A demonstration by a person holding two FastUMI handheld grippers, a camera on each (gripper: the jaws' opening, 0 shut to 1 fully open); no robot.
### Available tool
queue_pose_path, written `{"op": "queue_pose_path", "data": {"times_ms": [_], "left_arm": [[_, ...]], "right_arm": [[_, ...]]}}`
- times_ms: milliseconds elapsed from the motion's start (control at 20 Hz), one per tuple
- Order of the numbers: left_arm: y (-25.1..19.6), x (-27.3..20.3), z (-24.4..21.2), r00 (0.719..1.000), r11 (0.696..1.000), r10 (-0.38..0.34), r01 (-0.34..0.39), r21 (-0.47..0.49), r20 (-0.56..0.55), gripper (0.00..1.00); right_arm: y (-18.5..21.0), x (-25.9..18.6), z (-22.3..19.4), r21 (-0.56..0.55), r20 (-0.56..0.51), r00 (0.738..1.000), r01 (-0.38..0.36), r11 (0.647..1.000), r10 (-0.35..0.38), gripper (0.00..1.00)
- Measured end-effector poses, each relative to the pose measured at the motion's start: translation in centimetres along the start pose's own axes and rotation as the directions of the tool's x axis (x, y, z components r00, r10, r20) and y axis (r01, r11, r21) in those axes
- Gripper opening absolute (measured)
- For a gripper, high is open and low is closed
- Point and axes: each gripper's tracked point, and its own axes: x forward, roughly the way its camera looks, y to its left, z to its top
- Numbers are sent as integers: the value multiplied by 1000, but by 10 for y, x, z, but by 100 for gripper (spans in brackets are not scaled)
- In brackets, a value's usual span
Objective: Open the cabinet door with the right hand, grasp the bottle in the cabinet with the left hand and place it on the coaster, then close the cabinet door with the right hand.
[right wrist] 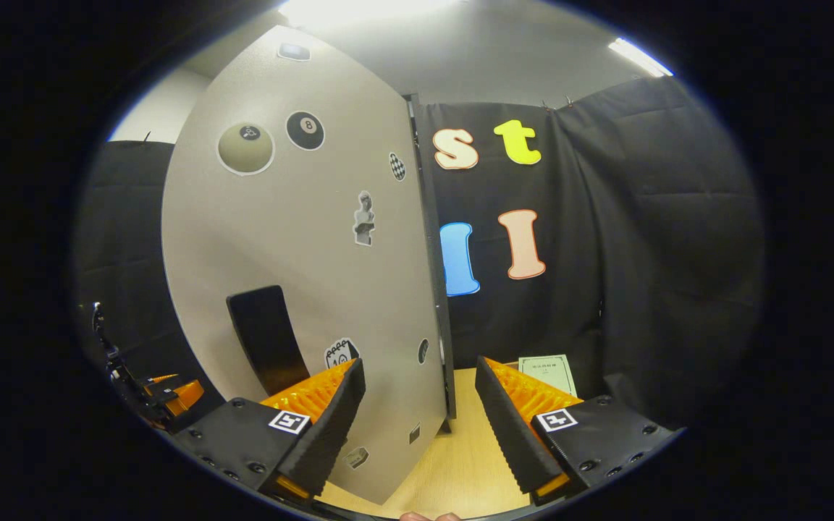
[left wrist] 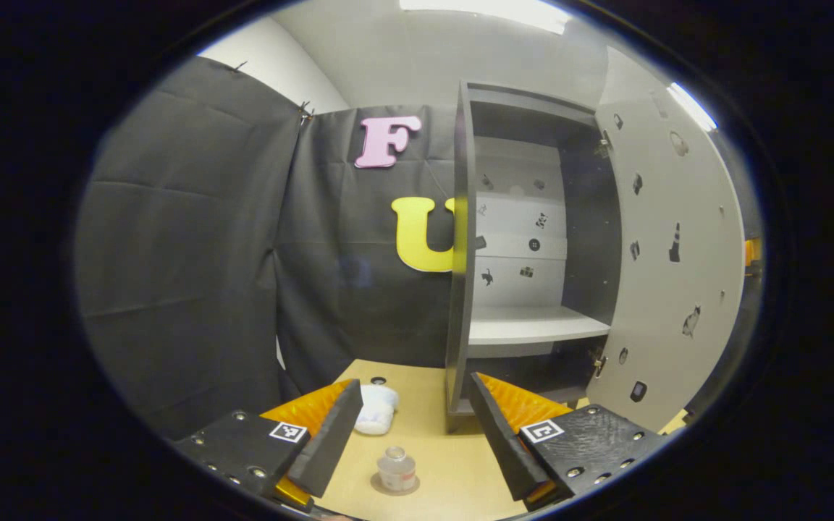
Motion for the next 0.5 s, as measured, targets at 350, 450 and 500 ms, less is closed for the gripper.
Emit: {"op": "queue_pose_path", "data": {"times_ms": [350,450,500], "left_arm": [[31,23,-2,999,999,-32,32,-34,-2,91],[37,28,-1,999,998,-45,45,-46,-2,89],[41,32,-1,999,998,-46,46,-46,-1,89]], "right_arm": [[38,15,-11,79,-2,1000,11,997,-11,98],[55,25,-14,82,-4,1000,5,997,-5,97],[64,28,-14,78,-6,1000,1,997,-1,97]]}}
